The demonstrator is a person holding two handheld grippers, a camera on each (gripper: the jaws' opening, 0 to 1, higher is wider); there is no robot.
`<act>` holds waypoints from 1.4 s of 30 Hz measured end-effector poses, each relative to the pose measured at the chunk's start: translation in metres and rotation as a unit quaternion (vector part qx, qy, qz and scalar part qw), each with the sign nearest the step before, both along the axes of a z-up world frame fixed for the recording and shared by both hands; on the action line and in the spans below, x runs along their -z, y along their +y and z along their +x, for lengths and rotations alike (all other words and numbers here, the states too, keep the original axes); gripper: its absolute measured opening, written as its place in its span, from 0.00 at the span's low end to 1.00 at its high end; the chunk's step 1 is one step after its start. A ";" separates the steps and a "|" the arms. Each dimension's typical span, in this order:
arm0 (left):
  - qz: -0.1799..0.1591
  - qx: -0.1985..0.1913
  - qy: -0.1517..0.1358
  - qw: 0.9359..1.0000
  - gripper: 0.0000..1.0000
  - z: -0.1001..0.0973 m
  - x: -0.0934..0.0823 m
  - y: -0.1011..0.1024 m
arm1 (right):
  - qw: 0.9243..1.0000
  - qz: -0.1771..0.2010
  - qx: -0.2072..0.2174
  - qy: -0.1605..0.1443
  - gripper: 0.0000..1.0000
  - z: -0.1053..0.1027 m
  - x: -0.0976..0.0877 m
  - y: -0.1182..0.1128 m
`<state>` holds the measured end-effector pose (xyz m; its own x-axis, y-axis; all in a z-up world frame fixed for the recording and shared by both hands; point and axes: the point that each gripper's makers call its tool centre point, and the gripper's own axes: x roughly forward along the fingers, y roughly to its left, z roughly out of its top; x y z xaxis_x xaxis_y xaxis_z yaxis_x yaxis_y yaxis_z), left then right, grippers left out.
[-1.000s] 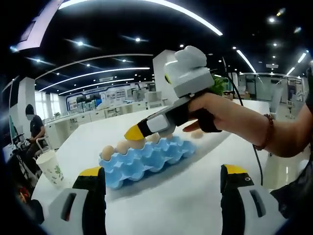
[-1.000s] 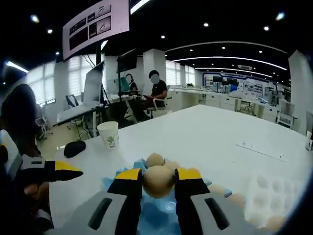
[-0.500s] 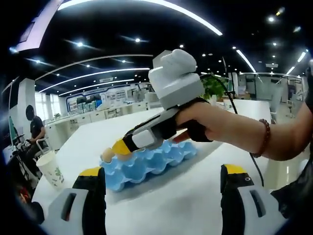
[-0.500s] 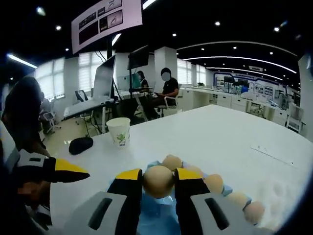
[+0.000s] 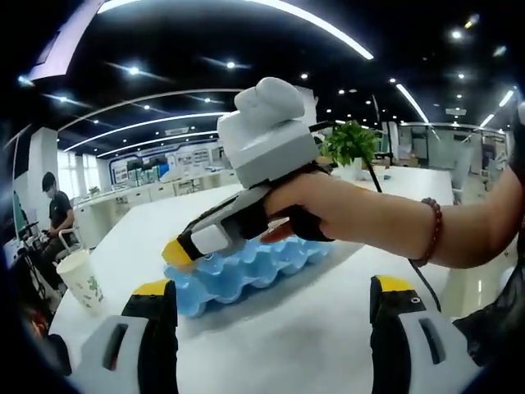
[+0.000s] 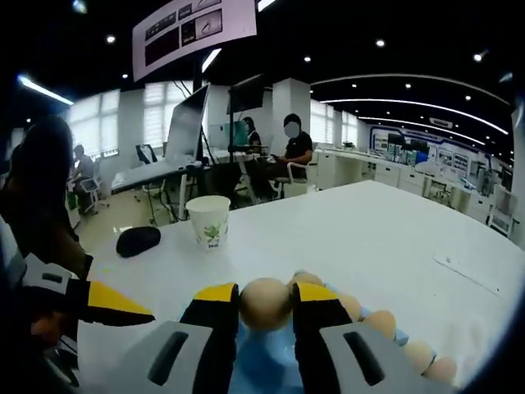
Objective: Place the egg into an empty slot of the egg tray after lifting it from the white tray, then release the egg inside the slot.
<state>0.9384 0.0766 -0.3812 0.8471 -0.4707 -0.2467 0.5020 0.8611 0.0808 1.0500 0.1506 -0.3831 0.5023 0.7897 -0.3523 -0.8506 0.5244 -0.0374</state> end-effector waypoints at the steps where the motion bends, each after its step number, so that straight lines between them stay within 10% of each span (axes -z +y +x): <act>1: 0.001 -0.001 0.000 1.000 1.00 0.000 0.000 0.001 | 1.000 -0.005 -0.003 -0.002 0.27 0.000 0.002 0.001; 42: -0.004 -0.014 -0.001 1.000 1.00 0.003 0.002 0.010 | 0.999 -0.035 0.019 0.005 0.33 0.012 0.026 0.005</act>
<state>0.9410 0.0863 -0.3834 0.8606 -0.4482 -0.2419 0.4771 0.8756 0.0749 1.0622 0.1556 -0.4093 0.5269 0.7441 -0.4106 -0.8312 0.5520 -0.0663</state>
